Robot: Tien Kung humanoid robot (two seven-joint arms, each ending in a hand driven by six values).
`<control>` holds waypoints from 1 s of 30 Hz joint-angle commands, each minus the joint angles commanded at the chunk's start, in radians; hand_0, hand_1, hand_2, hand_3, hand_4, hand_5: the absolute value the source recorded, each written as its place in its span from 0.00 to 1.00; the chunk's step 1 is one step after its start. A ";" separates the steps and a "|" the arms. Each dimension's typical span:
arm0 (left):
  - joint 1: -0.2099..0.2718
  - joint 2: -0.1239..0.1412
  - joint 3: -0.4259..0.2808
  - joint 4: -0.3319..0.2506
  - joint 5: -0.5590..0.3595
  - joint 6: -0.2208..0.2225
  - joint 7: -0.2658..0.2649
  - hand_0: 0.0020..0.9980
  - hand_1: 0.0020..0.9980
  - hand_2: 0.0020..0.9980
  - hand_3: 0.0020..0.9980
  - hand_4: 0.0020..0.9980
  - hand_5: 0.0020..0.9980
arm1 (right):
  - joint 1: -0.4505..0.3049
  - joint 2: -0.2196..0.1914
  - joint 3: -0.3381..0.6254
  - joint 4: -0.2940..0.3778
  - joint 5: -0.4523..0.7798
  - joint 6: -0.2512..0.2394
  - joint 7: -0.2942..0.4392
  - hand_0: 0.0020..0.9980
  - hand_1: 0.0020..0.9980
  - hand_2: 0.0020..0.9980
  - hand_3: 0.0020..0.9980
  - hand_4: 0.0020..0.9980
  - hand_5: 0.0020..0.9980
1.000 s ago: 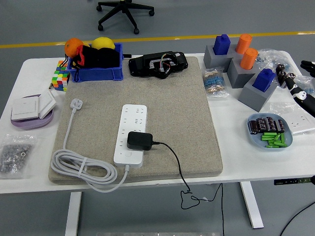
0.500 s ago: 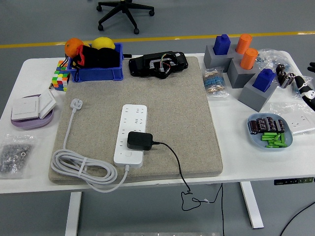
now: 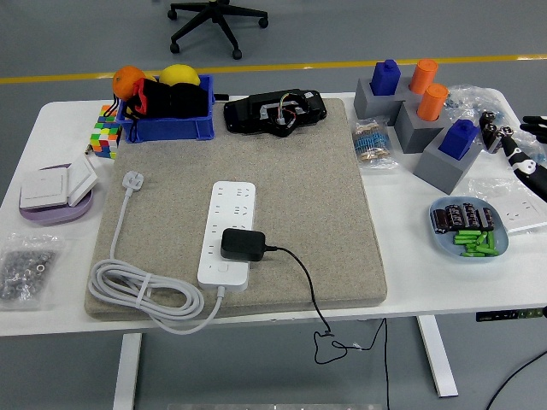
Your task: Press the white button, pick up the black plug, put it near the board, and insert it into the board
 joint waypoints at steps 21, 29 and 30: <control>-0.006 0.006 0.000 0.000 0.007 -0.003 0.004 0.63 0.63 0.63 0.69 0.54 0.38 | 0.024 0.011 0.003 -0.023 -0.010 -0.002 0.006 0.71 0.64 0.58 0.60 0.82 0.38; -0.001 0.008 -0.007 0.000 0.014 -0.002 0.004 0.63 0.63 0.63 0.69 0.54 0.38 | 0.024 0.013 0.016 -0.022 -0.011 -0.001 0.005 0.71 0.63 0.58 0.60 0.81 0.37; 0.000 0.008 -0.008 0.000 0.015 -0.002 0.004 0.63 0.63 0.63 0.69 0.54 0.38 | 0.024 0.013 0.017 -0.021 -0.012 -0.001 0.005 0.71 0.63 0.58 0.60 0.81 0.37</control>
